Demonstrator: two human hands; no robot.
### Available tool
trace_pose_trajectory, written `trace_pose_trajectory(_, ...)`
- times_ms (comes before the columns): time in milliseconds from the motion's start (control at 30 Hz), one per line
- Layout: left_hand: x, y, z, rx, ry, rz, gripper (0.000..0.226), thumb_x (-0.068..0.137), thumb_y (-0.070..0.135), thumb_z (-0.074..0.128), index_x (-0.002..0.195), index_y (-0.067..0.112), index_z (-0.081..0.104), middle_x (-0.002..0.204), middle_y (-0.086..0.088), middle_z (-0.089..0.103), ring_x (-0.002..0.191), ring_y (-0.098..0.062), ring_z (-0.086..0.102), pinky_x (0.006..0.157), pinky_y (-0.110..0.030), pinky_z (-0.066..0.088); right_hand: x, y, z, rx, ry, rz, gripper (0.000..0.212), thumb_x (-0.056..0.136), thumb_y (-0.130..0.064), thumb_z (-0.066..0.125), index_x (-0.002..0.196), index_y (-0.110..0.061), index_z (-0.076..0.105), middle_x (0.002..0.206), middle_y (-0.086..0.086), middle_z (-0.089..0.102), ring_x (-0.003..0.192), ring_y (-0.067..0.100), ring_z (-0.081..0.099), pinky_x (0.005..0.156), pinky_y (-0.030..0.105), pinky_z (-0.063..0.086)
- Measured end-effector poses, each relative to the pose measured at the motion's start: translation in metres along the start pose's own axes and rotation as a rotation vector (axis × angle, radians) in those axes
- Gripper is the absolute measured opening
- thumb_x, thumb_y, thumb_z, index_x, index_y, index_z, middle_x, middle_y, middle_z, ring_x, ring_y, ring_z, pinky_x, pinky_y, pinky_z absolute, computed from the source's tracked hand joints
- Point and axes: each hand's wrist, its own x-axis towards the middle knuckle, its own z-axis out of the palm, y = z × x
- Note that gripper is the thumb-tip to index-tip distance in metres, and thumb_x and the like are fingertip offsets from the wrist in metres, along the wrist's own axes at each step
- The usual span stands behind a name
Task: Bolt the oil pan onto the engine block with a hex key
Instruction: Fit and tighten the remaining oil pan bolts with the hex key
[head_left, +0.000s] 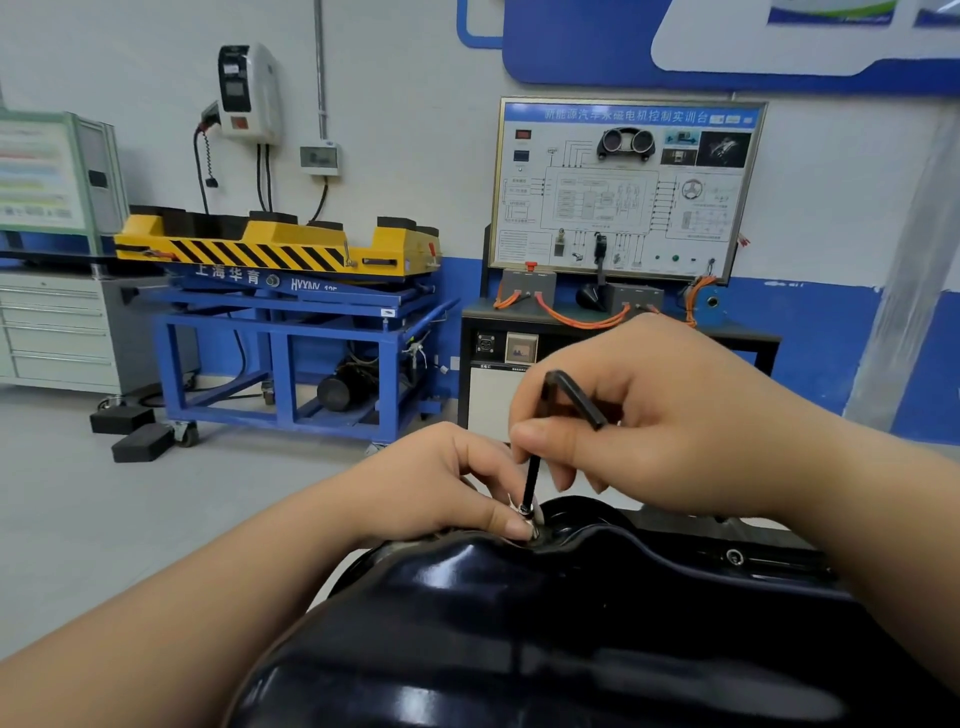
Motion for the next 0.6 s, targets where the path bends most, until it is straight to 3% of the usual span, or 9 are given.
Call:
trace_pose_trajectory(133, 0.0004, 0.0005, 0.0009, 0.017, -0.006, 0.000, 0.012, 0.067, 0.013, 0.078, 0.076, 0.017, 0.073, 0.066, 0.009, 0.065, 0.060, 0.001, 0.058, 0.062, -0.011, 0.045, -0.0007, 0.0002, -0.0010, -0.019, -0.018, -0.021, 0.015, 0.087, -0.012, 0.066, 0.072, -0.010, 0.068, 0.057, -0.006, 0.059, 0.059, 0.006, 0.057, 0.055, 0.019, 0.043)
trace_pose_trajectory(300, -0.0004, 0.0032, 0.0004, 0.058, 0.019, -0.001, 0.016, 0.069, 0.008, 0.079, 0.073, 0.022, 0.072, 0.076, -0.004, 0.069, 0.065, 0.002, 0.060, 0.064, -0.009, 0.045, -0.0010, -0.0009, -0.0011, 0.003, -0.072, -0.015, 0.010, 0.088, -0.014, 0.064, 0.081, -0.013, 0.070, 0.074, -0.002, 0.064, 0.069, 0.010, 0.059, 0.066, 0.029, 0.047)
trace_pose_trajectory(400, -0.0005, 0.0036, 0.0001, 0.075, 0.010, 0.013, 0.018, 0.070, 0.006, 0.078, 0.073, 0.021, 0.069, 0.084, -0.009, 0.070, 0.074, -0.004, 0.063, 0.070, -0.012, 0.047, -0.0025, -0.0025, -0.0020, 0.108, -0.125, 0.041, 0.011, 0.091, -0.009, 0.059, 0.088, -0.012, 0.070, 0.083, -0.002, 0.067, 0.067, 0.009, 0.066, 0.066, 0.027, 0.053)
trace_pose_trajectory(500, 0.0002, 0.0029, 0.0002, 0.094, 0.017, 0.018, 0.013, 0.071, 0.005, 0.077, 0.077, 0.008, 0.066, 0.082, -0.011, 0.068, 0.088, -0.025, 0.065, 0.080, -0.022, 0.051, -0.0033, -0.0032, -0.0030, 0.145, -0.183, 0.085, 0.018, 0.091, -0.003, 0.055, 0.091, -0.016, 0.068, 0.077, -0.007, 0.069, 0.068, 0.005, 0.068, 0.069, 0.019, 0.053)
trace_pose_trajectory(600, 0.0008, 0.0011, -0.0002, 0.116, 0.018, 0.028, 0.018, 0.072, 0.006, 0.077, 0.082, -0.002, 0.065, 0.086, -0.015, 0.068, 0.089, -0.027, 0.064, 0.080, -0.020, 0.051, -0.0034, -0.0051, -0.0039, 0.118, -0.199, 0.088, 0.022, 0.090, 0.000, 0.054, 0.088, -0.017, 0.067, 0.075, -0.011, 0.068, 0.068, 0.001, 0.068, 0.069, 0.013, 0.051)
